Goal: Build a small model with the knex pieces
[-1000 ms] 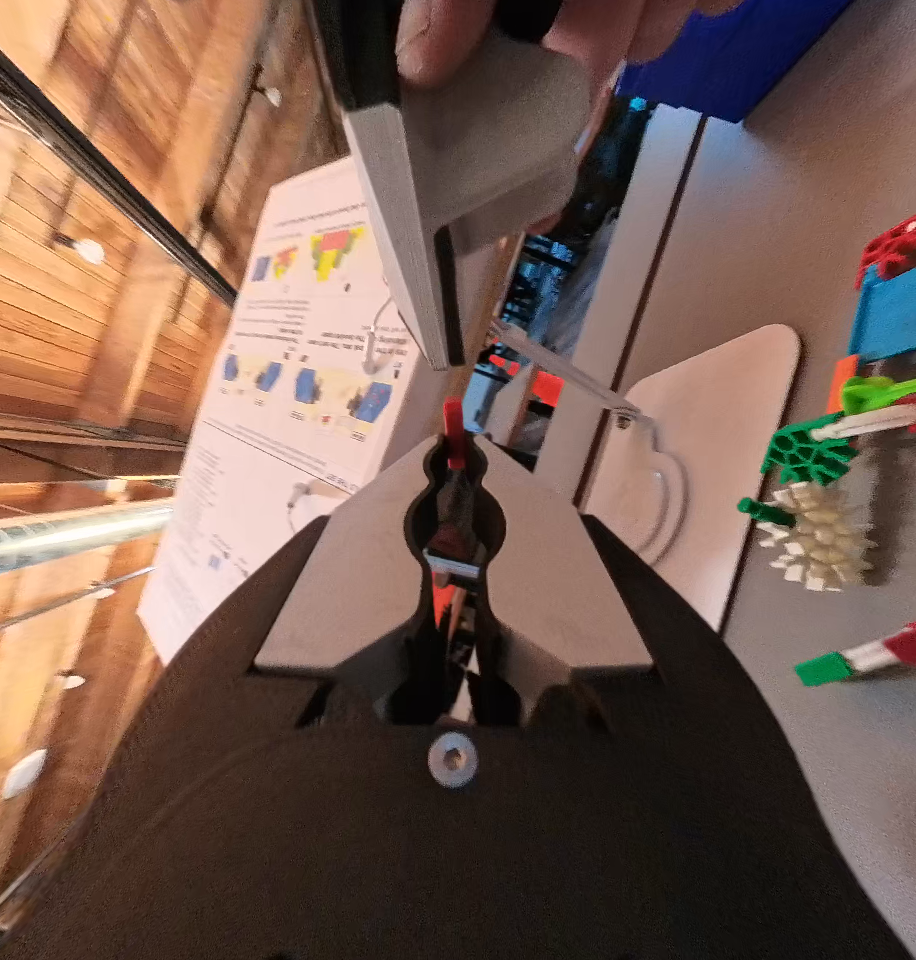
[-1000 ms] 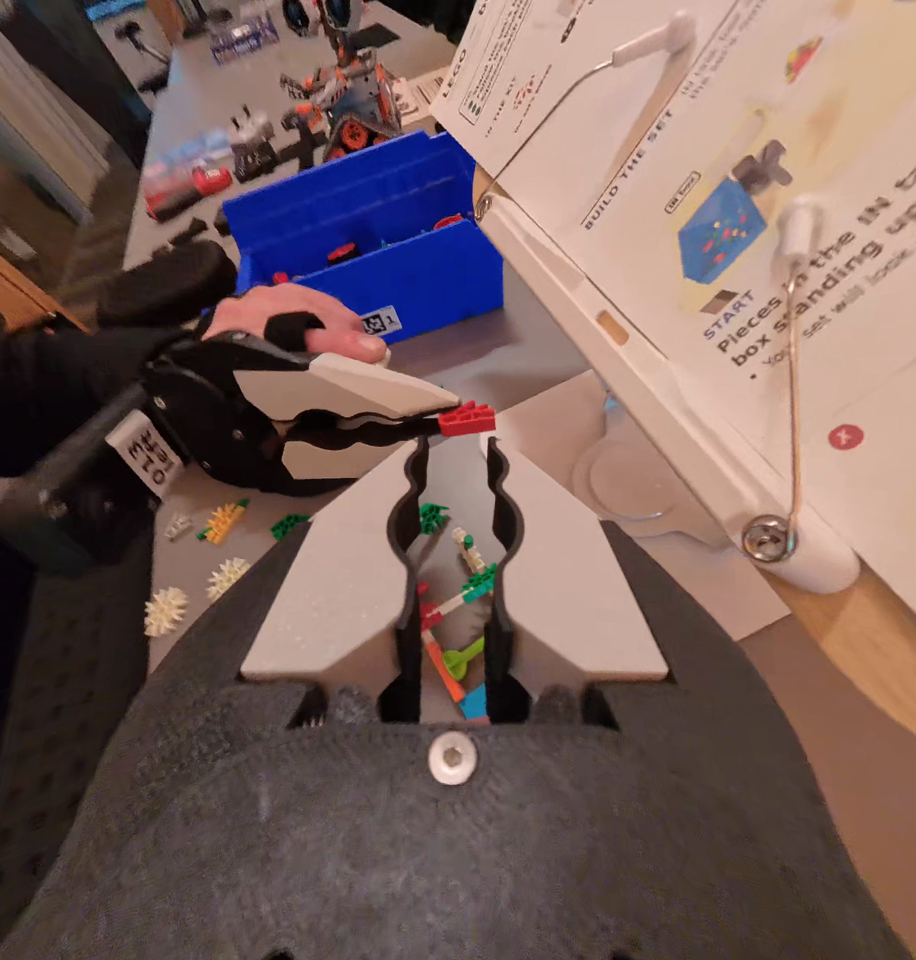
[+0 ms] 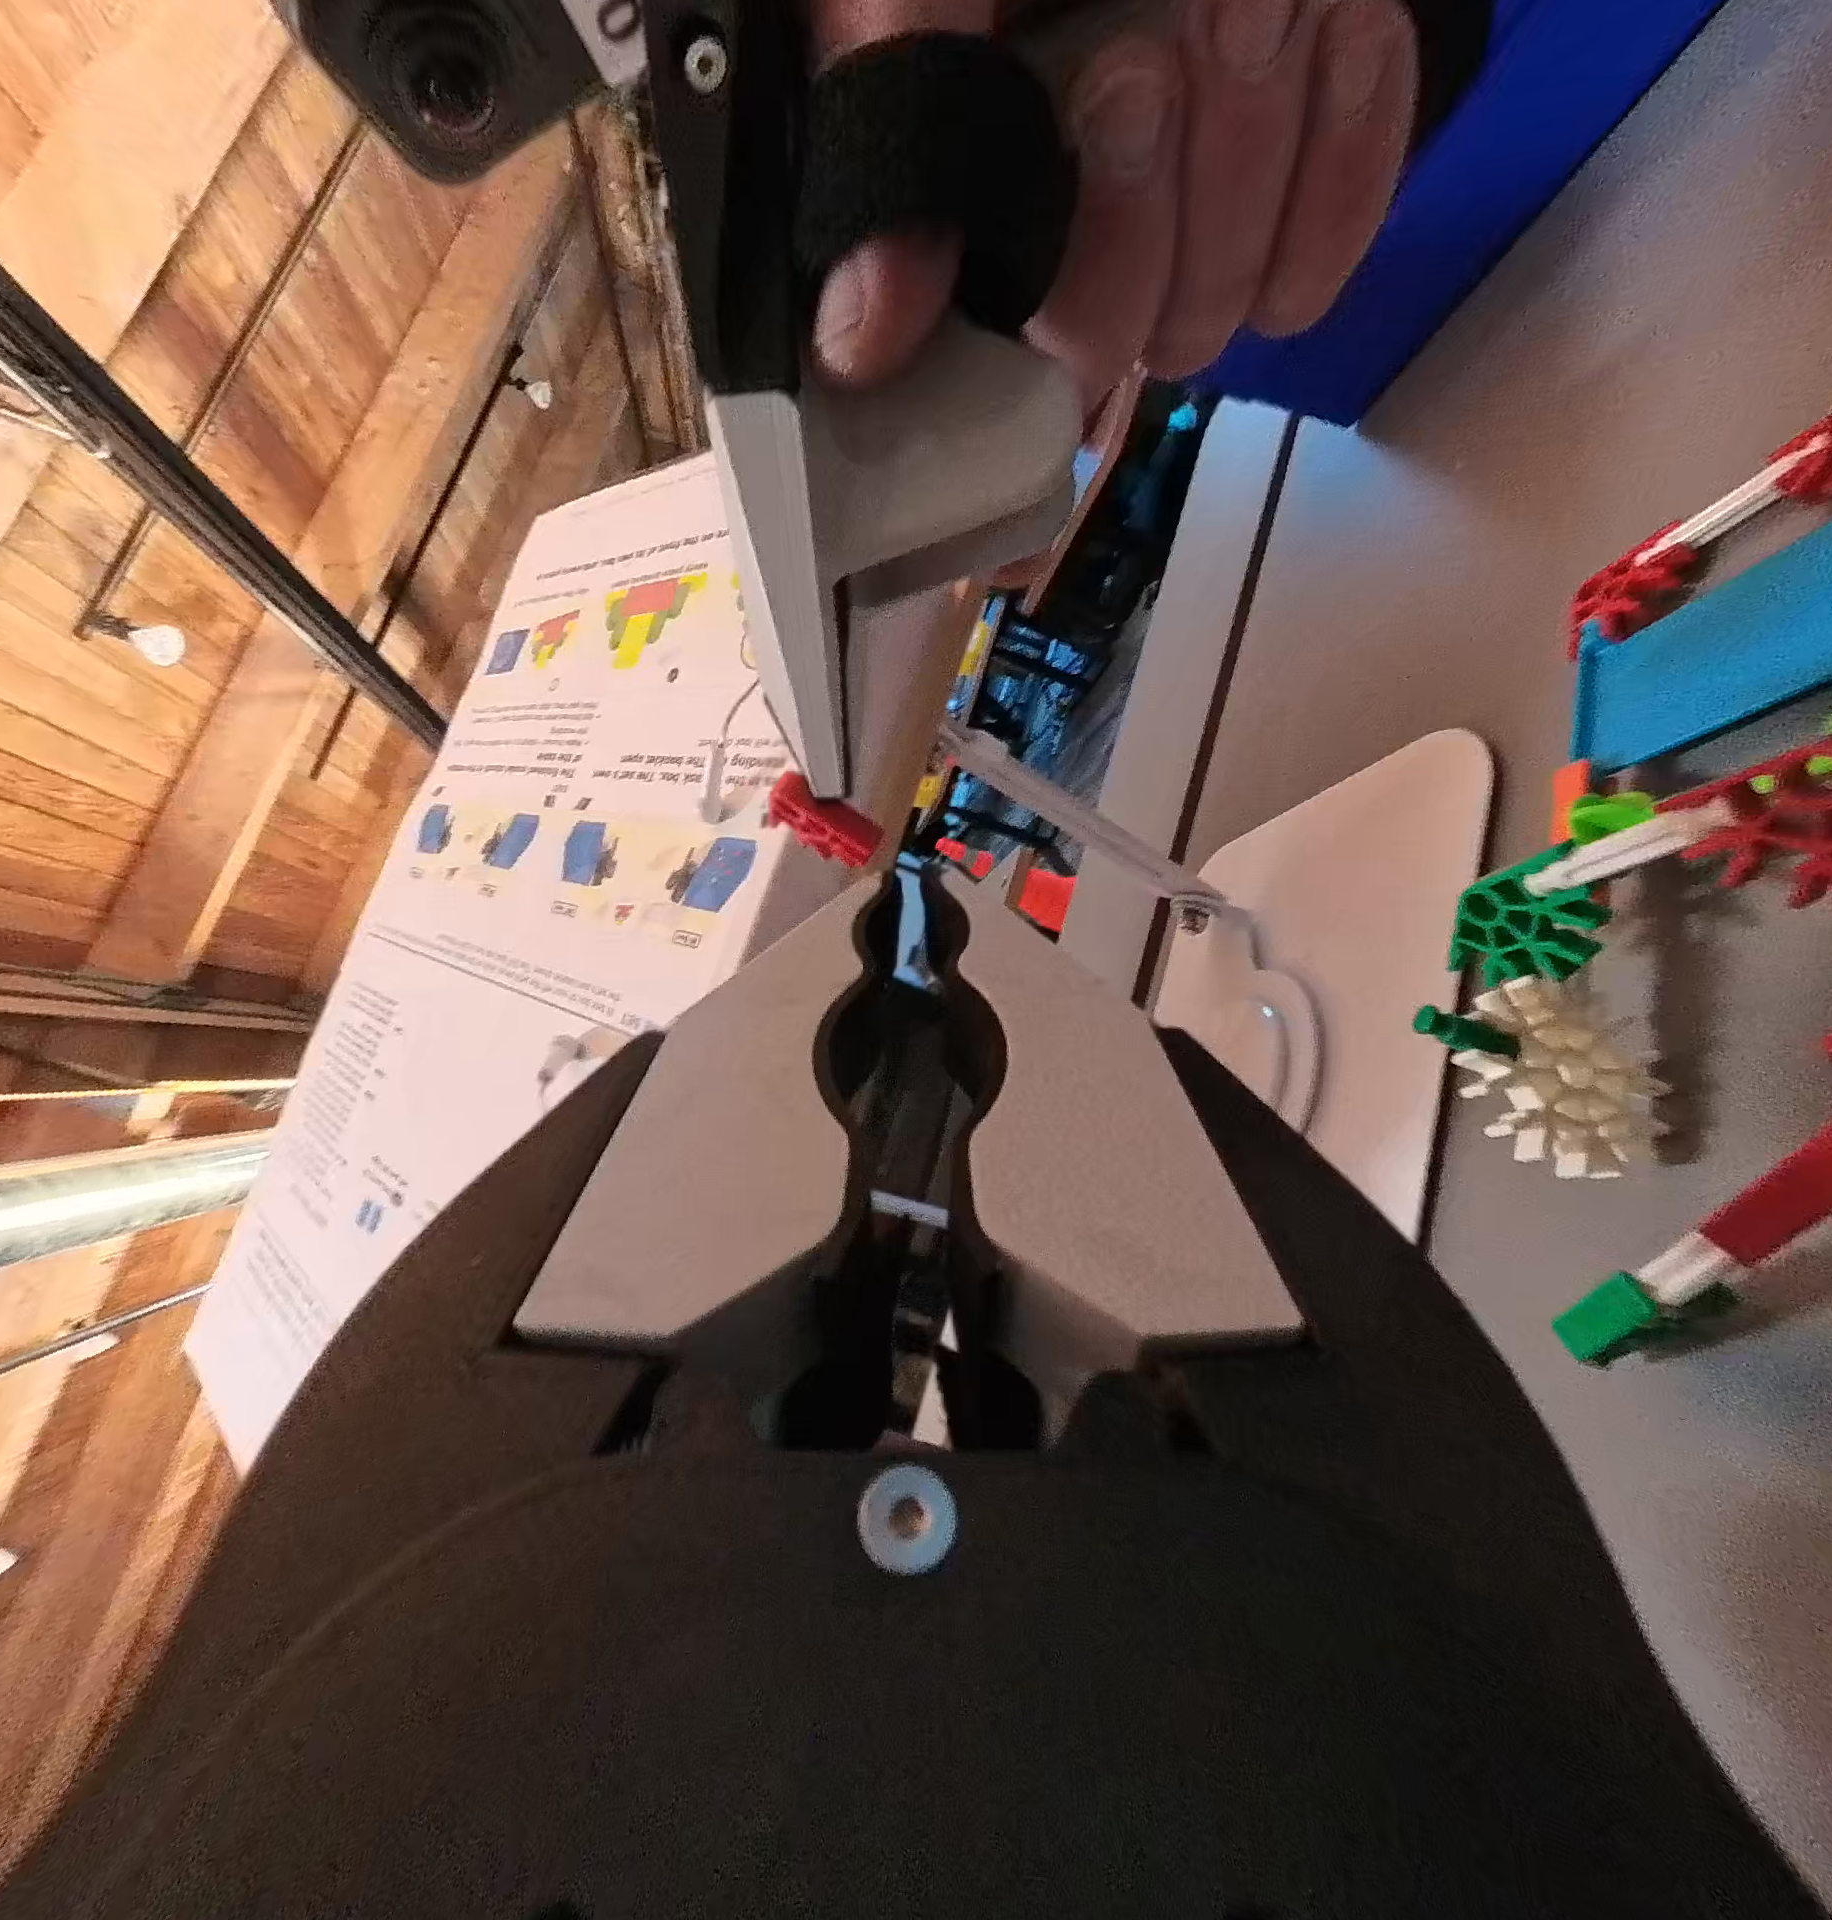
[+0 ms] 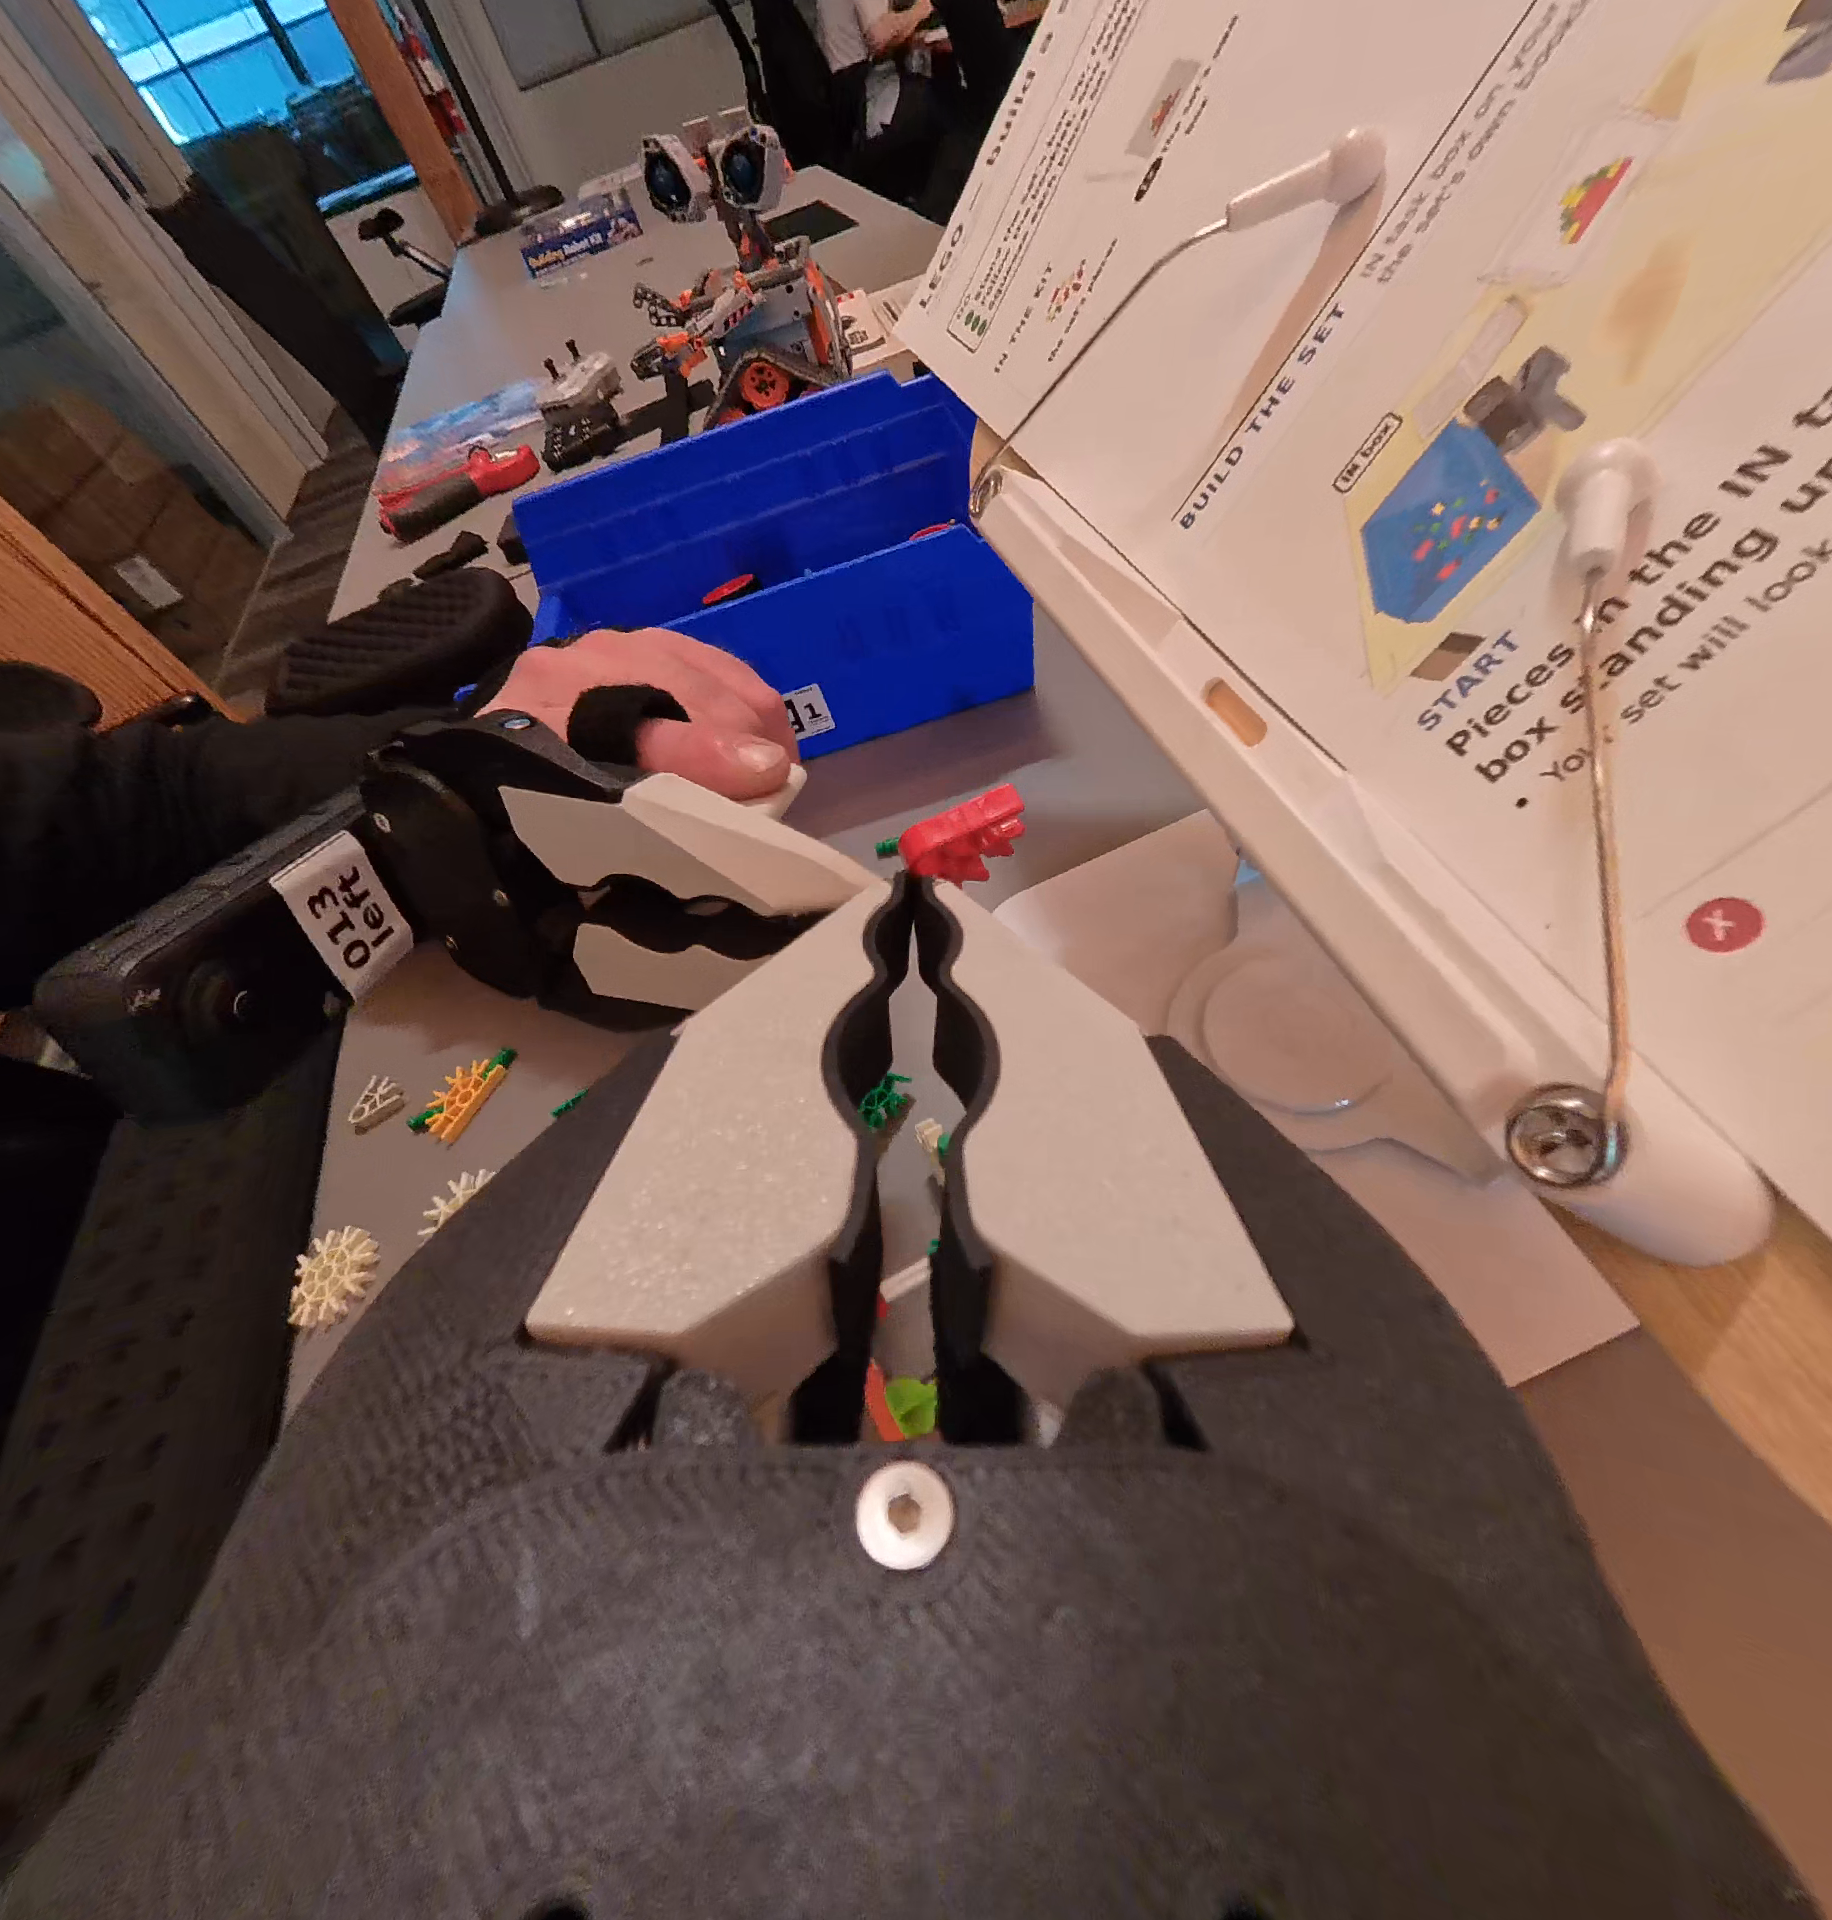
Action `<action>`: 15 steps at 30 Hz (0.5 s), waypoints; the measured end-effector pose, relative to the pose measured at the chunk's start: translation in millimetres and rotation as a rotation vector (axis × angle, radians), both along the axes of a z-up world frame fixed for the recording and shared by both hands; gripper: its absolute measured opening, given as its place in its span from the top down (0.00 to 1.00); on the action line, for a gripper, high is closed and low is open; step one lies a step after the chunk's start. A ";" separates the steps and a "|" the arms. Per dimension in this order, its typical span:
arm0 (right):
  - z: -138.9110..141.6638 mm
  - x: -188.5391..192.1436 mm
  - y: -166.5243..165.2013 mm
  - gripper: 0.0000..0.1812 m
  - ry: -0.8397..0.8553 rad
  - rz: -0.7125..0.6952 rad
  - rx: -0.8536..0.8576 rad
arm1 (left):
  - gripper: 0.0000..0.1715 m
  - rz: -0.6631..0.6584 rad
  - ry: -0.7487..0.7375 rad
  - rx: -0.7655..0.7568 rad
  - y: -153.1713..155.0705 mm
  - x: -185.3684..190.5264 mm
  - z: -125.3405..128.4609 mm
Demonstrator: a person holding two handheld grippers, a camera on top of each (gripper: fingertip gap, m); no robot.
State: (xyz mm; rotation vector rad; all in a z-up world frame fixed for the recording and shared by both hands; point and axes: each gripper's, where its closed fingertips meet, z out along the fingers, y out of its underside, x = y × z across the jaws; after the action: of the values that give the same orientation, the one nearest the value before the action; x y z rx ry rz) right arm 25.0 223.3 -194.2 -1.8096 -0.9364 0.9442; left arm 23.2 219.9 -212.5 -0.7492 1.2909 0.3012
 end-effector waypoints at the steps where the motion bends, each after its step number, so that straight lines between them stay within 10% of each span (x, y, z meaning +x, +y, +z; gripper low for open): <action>1: 1.0 -0.1 -1.4 1.00 0.001 0.006 -0.002 | 1.00 0.020 -0.004 0.020 1.8 -1.3 2.2; 7: -0.2 2.4 -7.7 1.00 -0.034 0.039 0.000 | 0.96 -0.005 0.016 -0.110 5.6 -2.1 -11.8; 15: -21.1 15.0 -18.5 1.00 -0.156 0.106 -0.039 | 0.90 -0.027 0.200 -0.866 -7.5 -11.2 -81.4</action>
State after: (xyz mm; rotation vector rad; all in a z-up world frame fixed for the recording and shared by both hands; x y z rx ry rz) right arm 40.0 204.8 -215.3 -1.9030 -1.1277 0.9009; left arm 12.1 212.4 -293.9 -1.4521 1.6261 -0.2423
